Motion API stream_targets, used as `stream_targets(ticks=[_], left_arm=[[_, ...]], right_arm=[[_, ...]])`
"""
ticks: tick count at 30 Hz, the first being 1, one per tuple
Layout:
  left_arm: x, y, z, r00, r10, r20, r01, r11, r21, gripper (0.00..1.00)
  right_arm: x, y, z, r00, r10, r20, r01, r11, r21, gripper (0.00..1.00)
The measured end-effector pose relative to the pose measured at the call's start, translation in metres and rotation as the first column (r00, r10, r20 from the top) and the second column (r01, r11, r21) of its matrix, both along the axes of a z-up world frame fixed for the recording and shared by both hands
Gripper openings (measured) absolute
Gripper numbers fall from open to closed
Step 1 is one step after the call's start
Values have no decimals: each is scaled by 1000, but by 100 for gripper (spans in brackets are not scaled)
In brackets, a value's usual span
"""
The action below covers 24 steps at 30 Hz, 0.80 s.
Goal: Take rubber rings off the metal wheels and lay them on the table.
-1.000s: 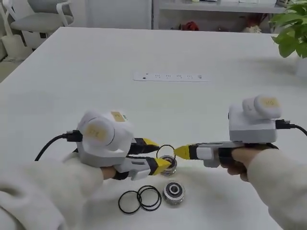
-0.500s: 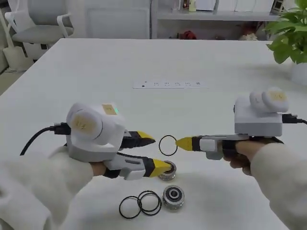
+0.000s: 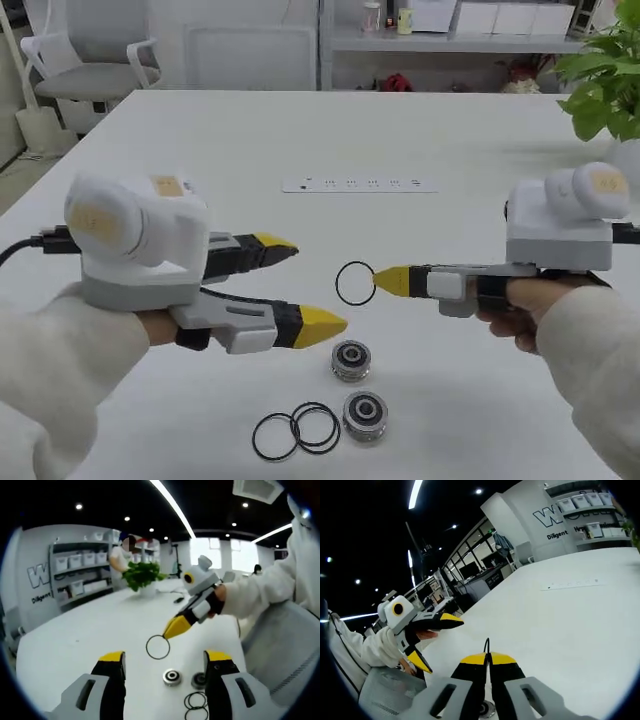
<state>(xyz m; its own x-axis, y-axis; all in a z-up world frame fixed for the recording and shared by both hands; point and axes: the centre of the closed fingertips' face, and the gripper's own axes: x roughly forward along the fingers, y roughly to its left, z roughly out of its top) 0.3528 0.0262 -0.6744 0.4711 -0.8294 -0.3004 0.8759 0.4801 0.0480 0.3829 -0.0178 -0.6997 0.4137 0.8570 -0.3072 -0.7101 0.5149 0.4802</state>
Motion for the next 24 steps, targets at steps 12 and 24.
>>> stream_targets(ticks=[12, 24], left_arm=[[-7, 17, 31, 999, 34, 42, -32, 999, -39, 78], [-20, 39, 43, 996, 61, 63, -59, 998, -36, 81]], right_arm=[[-4, 7, 14, 999, 26, 20, -26, 999, 32, 0], [-18, 25, 12, 995, 102, 10, -102, 994, 31, 0]])
